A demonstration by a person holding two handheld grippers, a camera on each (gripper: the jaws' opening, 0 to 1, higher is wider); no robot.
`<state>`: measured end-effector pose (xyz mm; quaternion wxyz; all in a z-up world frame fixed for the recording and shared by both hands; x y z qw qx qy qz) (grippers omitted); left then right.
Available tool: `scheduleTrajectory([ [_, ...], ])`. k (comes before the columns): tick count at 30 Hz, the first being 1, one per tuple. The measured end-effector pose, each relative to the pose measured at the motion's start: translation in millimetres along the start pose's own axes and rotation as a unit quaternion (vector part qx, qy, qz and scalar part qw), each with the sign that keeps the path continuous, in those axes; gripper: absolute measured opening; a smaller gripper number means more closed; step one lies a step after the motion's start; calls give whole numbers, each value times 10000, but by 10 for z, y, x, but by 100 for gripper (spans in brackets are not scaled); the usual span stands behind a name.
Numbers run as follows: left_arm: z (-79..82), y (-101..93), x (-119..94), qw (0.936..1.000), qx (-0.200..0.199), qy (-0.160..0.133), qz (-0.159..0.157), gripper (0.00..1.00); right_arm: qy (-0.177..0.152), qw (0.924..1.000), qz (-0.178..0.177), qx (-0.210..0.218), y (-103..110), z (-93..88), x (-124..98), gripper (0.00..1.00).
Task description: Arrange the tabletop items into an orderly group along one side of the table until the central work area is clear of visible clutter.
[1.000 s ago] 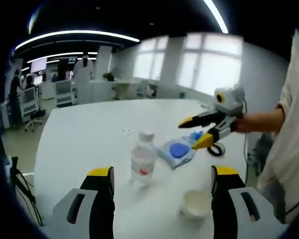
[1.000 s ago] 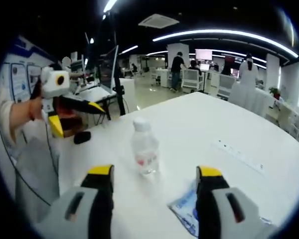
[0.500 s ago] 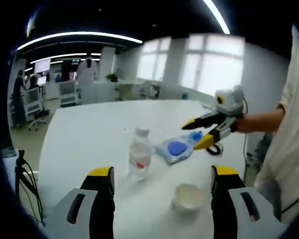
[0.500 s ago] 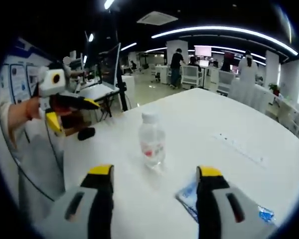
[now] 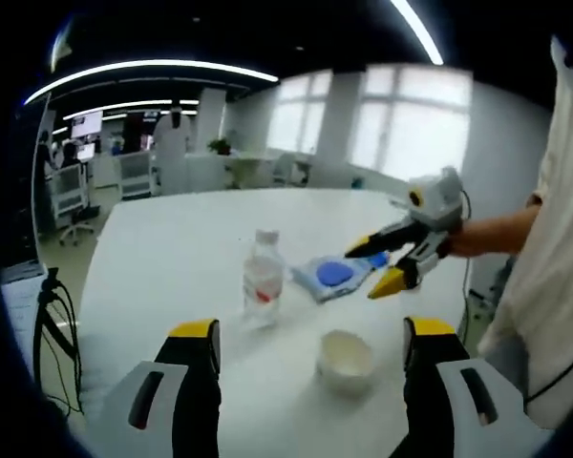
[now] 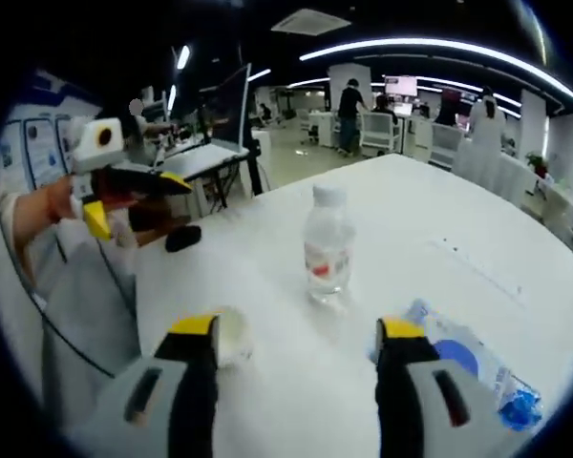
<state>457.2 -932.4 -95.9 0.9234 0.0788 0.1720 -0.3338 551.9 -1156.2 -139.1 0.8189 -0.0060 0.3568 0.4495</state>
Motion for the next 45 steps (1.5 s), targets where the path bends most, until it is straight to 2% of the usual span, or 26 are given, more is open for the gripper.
scheduleTrajectory([
  [7,-47,-47,-67,10000,-65,-20,29,75,204,9997,129,-80,146,-55,200,63],
  [17,-116,-63,-147,9998,-156,-29,116,75,561,9979,226,-228,216,-129,410,60],
  [21,-153,-62,-162,9996,-207,-26,165,75,737,9966,194,-298,223,-137,470,52],
  [24,-160,-58,-172,9995,-228,-59,194,75,723,9966,278,-266,244,-116,501,44],
  [36,-204,-59,-199,9990,-322,-118,295,74,1315,9894,380,-478,307,-257,684,21],
  [39,-223,-57,-201,9989,-341,-112,312,73,1338,9889,390,-519,298,-260,677,13],
  [43,-230,-55,-193,9988,-359,-129,314,73,1373,9884,315,-562,262,-264,672,8],
  [45,-229,-61,-180,9989,-350,-123,298,73,1386,9879,361,-599,263,-265,667,1],
])
Point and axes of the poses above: the point that each gripper's makers call its tool centre point, and the gripper's own axes: x roughly forward along the fingers, y roughly to its left, z roughly out of its top, the point moved 7 cm from there along -x, roughly backward along the fingers, and after that the axes turned 15 degrees about x, right-handed, at the moved point
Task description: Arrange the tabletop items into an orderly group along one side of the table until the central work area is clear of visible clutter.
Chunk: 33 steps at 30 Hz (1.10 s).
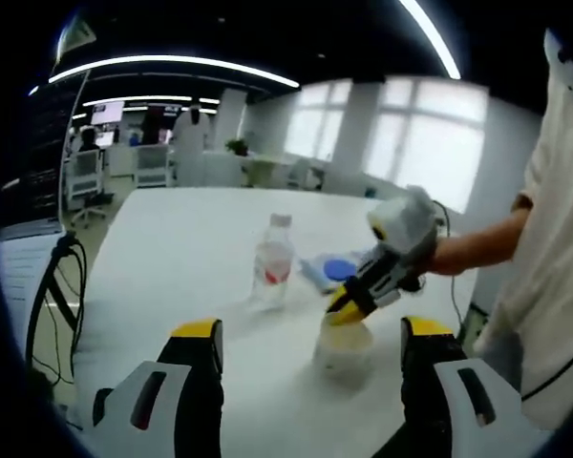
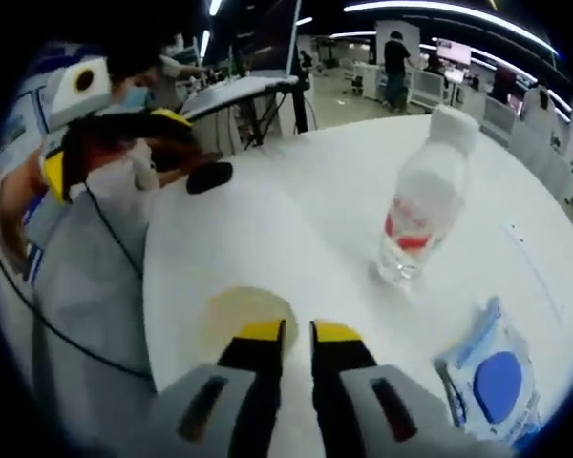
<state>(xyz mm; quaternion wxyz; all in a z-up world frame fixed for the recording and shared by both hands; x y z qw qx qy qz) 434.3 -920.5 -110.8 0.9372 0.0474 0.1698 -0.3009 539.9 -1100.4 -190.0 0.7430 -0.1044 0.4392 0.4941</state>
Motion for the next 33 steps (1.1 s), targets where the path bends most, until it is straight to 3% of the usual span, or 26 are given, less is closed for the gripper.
scheduleTrajectory([
  [17,43,-83,93,9999,23,-23,-125,73,-225,9991,53,366,-65,18,-183,0],
  [33,140,-134,202,9996,122,-61,-263,72,-705,9930,-287,905,-482,117,-578,0],
])
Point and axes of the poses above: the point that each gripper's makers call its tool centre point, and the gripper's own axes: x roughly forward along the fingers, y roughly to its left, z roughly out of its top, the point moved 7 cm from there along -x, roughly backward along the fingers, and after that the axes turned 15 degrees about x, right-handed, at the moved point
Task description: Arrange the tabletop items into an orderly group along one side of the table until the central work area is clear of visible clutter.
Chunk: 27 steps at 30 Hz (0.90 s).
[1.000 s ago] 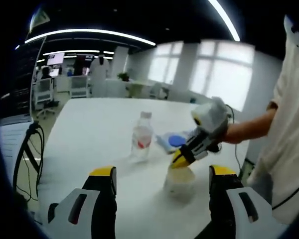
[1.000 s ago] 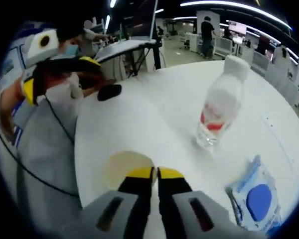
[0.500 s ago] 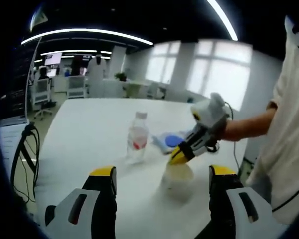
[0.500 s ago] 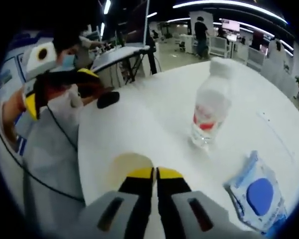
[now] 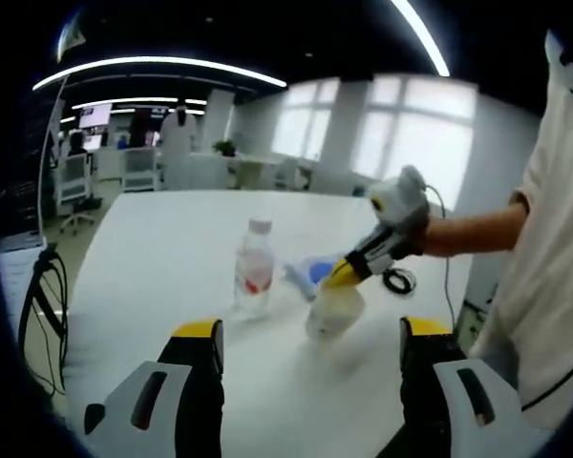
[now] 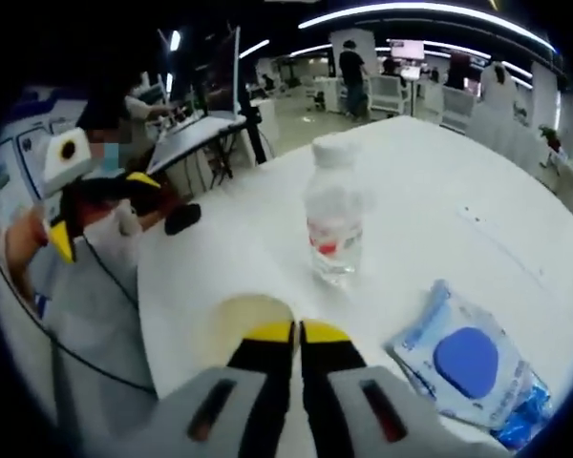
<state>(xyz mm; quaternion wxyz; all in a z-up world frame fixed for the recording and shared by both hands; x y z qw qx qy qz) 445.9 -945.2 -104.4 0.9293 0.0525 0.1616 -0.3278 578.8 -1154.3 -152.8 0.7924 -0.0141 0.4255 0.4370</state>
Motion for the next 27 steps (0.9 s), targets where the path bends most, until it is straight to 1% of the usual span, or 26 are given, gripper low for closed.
scheduleTrajectory([
  [5,17,-10,28,10000,14,0,-42,72,-108,9999,-100,33,-87,83,-51,0],
  [10,22,-16,60,10000,21,23,-83,72,-172,9997,-189,44,-181,177,-59,0],
  [14,23,-10,80,9999,23,46,-105,72,-234,9994,-230,137,-272,270,-45,0],
  [24,3,72,149,9999,-25,116,-116,72,-247,9990,-288,227,-488,465,103,0],
  [27,-5,107,177,9998,-61,122,-109,72,-217,9990,-305,242,-551,496,160,0],
])
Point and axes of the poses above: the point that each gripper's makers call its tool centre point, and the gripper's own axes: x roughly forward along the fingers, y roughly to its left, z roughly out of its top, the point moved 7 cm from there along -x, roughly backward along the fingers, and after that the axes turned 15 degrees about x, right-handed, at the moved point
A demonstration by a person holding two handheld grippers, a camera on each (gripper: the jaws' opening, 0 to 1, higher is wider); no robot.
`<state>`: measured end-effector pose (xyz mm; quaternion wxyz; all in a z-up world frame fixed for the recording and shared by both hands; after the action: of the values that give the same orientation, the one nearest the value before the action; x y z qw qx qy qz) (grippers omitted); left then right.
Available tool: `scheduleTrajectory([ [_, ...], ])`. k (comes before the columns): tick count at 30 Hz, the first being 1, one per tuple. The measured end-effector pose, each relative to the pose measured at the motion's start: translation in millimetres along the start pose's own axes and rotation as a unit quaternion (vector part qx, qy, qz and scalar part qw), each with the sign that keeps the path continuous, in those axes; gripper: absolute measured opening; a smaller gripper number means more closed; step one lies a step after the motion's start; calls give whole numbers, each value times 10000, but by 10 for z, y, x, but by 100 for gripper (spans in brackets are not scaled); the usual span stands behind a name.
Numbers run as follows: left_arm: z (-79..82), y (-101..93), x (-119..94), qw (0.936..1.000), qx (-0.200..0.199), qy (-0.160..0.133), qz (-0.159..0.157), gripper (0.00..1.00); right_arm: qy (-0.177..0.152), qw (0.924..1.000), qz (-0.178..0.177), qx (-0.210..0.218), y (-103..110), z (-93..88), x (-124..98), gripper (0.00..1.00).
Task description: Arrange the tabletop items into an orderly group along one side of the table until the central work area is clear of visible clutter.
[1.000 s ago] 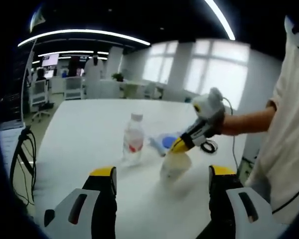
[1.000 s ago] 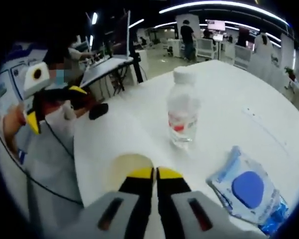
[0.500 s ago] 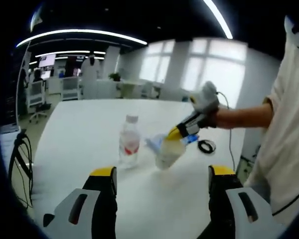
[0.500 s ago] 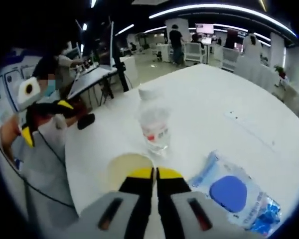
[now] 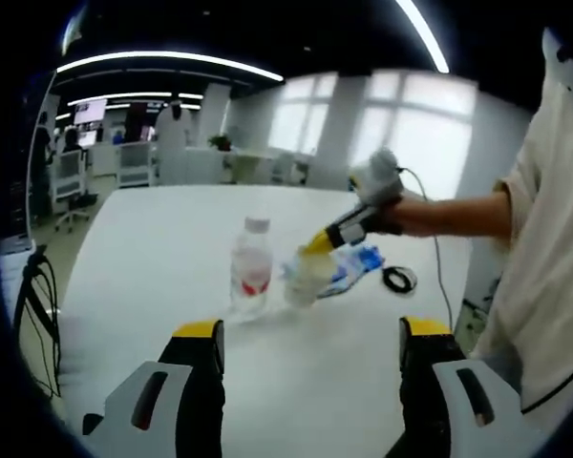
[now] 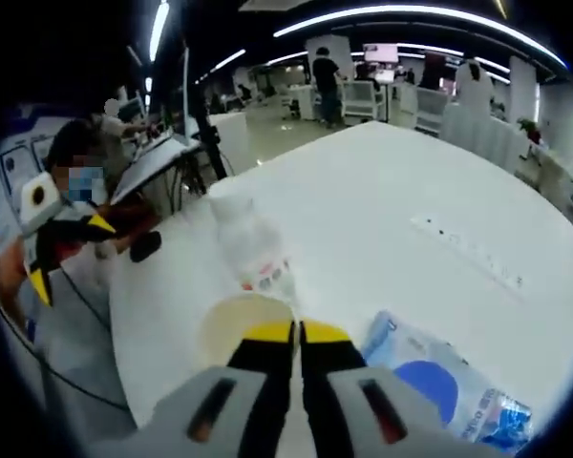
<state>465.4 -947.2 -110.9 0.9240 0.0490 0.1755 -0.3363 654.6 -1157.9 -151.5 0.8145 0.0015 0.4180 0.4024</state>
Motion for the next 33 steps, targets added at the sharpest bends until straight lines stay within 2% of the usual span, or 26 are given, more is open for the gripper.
scheduleTrajectory([
  [17,-131,129,135,9997,-191,147,45,71,219,9997,31,75,-247,152,361,0],
  [33,-174,151,206,9995,-280,163,27,71,398,9992,63,46,-298,94,444,0],
])
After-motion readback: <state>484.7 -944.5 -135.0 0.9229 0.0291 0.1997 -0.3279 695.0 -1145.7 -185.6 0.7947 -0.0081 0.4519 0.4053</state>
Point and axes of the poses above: the point that each gripper's makers call its tool centre point, and the gripper's own axes: x roughly forward along the fingers, y roughly to its left, z roughly out of its top, the point moved 7 cm from there along -x, roughly backward along the fingers, and after that the axes turned 15 degrees about x, right-handed, at the moved point
